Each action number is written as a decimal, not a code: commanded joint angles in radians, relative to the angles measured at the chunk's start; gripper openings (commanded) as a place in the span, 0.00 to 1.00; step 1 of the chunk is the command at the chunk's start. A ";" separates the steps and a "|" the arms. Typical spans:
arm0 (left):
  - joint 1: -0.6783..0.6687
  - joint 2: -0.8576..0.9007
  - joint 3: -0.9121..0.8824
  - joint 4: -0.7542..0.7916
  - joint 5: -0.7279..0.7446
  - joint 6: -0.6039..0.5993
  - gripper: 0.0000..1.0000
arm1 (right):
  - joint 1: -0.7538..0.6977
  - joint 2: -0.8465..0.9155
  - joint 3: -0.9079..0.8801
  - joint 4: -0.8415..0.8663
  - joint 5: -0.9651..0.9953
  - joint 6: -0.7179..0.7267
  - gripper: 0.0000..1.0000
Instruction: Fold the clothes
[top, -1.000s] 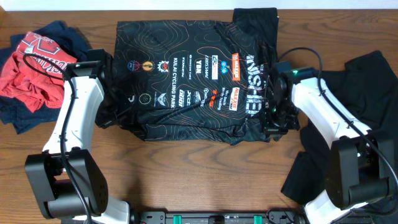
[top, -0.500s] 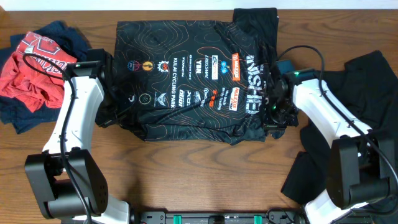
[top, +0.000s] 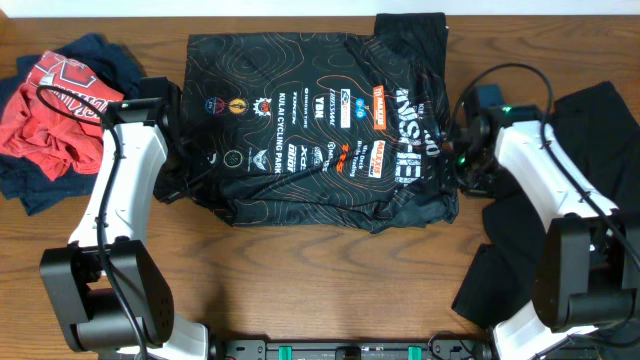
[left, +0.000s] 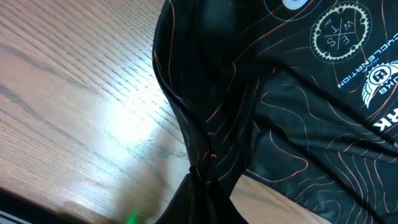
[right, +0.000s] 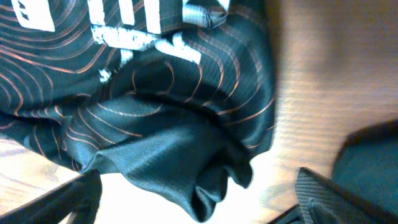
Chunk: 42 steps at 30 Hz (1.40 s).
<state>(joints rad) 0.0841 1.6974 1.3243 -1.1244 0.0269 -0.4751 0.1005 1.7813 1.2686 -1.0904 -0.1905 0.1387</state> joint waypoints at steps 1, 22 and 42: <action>0.005 -0.010 -0.001 -0.003 -0.001 -0.017 0.06 | -0.013 -0.003 0.084 -0.044 -0.045 -0.045 0.72; 0.005 -0.010 -0.001 0.035 -0.016 -0.016 0.06 | 0.246 -0.029 -0.155 0.007 -0.203 0.037 0.22; 0.005 -0.010 -0.001 0.035 -0.016 -0.016 0.06 | 0.055 -0.029 -0.316 0.126 -0.154 -0.018 0.61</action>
<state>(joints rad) 0.0841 1.6974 1.3243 -1.0874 0.0227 -0.4751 0.1894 1.7676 0.9543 -0.9821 -0.3500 0.1619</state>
